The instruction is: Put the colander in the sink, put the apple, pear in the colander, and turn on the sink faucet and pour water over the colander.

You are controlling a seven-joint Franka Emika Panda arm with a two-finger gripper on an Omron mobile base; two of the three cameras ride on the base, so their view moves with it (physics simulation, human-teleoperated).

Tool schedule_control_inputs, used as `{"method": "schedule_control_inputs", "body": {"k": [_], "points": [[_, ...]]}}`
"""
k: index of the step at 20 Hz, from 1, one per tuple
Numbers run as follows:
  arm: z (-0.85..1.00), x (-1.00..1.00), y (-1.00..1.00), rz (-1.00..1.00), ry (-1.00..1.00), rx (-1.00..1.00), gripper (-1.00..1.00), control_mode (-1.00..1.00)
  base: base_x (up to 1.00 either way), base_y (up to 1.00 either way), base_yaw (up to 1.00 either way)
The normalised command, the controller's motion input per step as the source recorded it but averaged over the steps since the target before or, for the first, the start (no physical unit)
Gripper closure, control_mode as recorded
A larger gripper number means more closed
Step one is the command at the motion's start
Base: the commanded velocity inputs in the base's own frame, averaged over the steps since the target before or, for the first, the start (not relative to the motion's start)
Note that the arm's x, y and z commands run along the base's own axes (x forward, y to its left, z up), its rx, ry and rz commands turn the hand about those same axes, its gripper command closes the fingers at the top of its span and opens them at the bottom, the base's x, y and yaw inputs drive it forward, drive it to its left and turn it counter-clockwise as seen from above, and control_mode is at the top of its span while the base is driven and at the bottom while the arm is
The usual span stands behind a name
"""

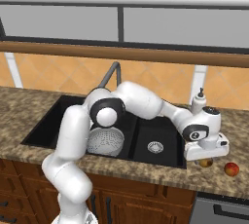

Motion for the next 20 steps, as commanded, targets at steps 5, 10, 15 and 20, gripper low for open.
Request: {"method": "schedule_control_inputs", "body": {"k": [5, 10, 15, 20], "points": [[0.51, -0.06, 0.55, 0.0, -0.21, 0.04, 1.0, -1.0, 0.0, 0.0, 0.0], [0.68, 0.0, 0.97, 0.0, -0.18, 0.09, 1.0, -1.0, 0.0, 0.0, 0.0], [0.37, 0.0, 1.0, 0.03, -0.08, 0.1, 1.0, -1.0, 0.0, 0.0, 0.0], [0.01, 0.0, 1.0, 0.08, 0.0, 0.08, 1.0, -1.0, 0.0, 0.0, 0.0]]}}
